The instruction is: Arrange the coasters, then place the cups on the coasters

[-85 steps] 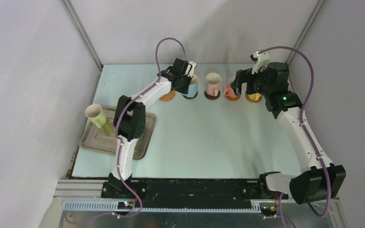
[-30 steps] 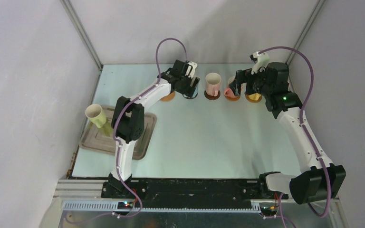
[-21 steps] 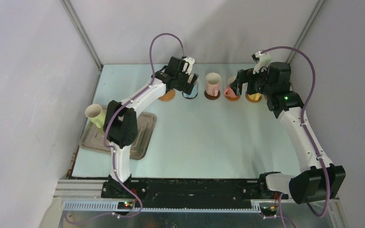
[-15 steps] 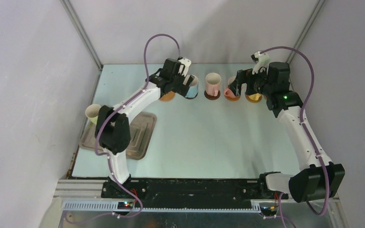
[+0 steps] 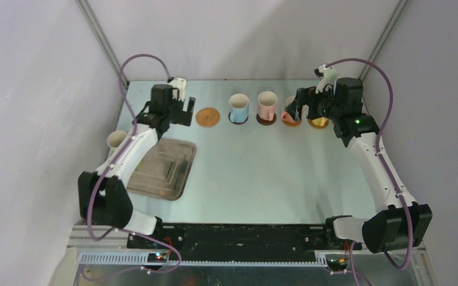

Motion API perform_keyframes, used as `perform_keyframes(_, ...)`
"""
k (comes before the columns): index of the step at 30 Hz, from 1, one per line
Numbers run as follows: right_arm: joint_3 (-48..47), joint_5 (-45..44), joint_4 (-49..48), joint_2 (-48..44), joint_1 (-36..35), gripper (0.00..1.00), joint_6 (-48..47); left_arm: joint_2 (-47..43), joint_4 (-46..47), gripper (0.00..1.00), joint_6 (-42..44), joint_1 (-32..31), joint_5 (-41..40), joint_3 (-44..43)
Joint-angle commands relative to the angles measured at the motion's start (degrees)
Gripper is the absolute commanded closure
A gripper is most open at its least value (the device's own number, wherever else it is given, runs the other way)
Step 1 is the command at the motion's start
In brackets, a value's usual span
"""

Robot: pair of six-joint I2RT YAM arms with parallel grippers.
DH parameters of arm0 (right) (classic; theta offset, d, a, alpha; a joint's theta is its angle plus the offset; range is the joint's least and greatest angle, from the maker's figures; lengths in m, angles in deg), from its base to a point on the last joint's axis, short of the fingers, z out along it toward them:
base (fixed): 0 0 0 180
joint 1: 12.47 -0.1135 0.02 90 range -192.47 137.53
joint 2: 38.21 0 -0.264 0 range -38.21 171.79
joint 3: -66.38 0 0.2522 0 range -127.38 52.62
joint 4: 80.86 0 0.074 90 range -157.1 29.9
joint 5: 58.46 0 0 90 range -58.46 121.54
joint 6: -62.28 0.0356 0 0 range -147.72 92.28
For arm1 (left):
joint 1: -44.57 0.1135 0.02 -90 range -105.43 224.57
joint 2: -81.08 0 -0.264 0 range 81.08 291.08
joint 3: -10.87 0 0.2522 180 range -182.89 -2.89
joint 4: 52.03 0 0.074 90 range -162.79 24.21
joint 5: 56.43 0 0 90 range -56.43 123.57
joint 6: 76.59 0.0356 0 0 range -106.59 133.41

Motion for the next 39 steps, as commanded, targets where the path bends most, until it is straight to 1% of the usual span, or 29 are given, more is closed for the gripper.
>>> perform_keyframes(1, -0.5, 2.0, -0.2, -1.1, 0.2, 0.01, 1.0, -10.4, 0.2, 0.00, 1.0, 3.7, 0.2, 4.0)
perform_keyframes(3, -0.5, 2.3, -0.2, -1.1, 0.0, 0.01, 1.2, -15.1, -1.4, 0.00, 1.2, 6.5, 0.6, 6.5)
perform_keyframes(5, -0.5, 2.5, -0.2, -1.1, -0.2, 0.01, 1.2, -19.8, -2.5, 0.01, 1.6, 10.5, 0.5, 9.3)
perform_keyframes(6, -0.5, 2.6, -0.2, -1.1, -0.4, 0.01, 1.2, -23.0, -3.3, 0.00, 1.7, 11.4, 0.0, 10.1)
perform_keyframes(10, -0.5, 2.8, -0.2, -0.4, -1.3, 0.01, 0.8, -30.4, -6.6, 0.00, 2.7, 17.6, -1.2, 14.8)
perform_keyframes(14, -0.5, 3.5, -0.1, 0.7, -2.0, 0.01, 1.0, -35.4, -8.1, 0.00, 3.2, 24.1, -0.5, 21.4)
perform_keyframes(17, -0.5, 3.8, 0.1, 1.0, -2.5, 0.01, 1.0, -37.1, -8.1, 0.00, 3.9, 30.3, 2.4, 24.4)
perform_keyframes(22, -0.5, 4.0, 0.0, 0.5, -3.0, 0.01, 1.0, -35.5, -7.6, 0.00, 4.6, 37.6, 5.8, 26.1)
perform_keyframes(26, -0.5, 4.9, 0.1, -0.3, -2.2, 0.01, 1.6, -32.5, -6.8, 0.00, 4.6, 41.3, 7.7, 25.9)
perform_keyframes(32, -0.5, 6.7, 0.2, -1.4, -0.3, 0.01, 2.5, -25.9, -4.2, 0.00, 3.6, 44.1, 12.9, 26.1)
perform_keyframes(39, 0.6, 7.6, -1.2, -1.7, 0.4, 0.01, 3.5, -17.9, 2.2, 0.01, 2.3, 44.5, 13.1, 25.3)
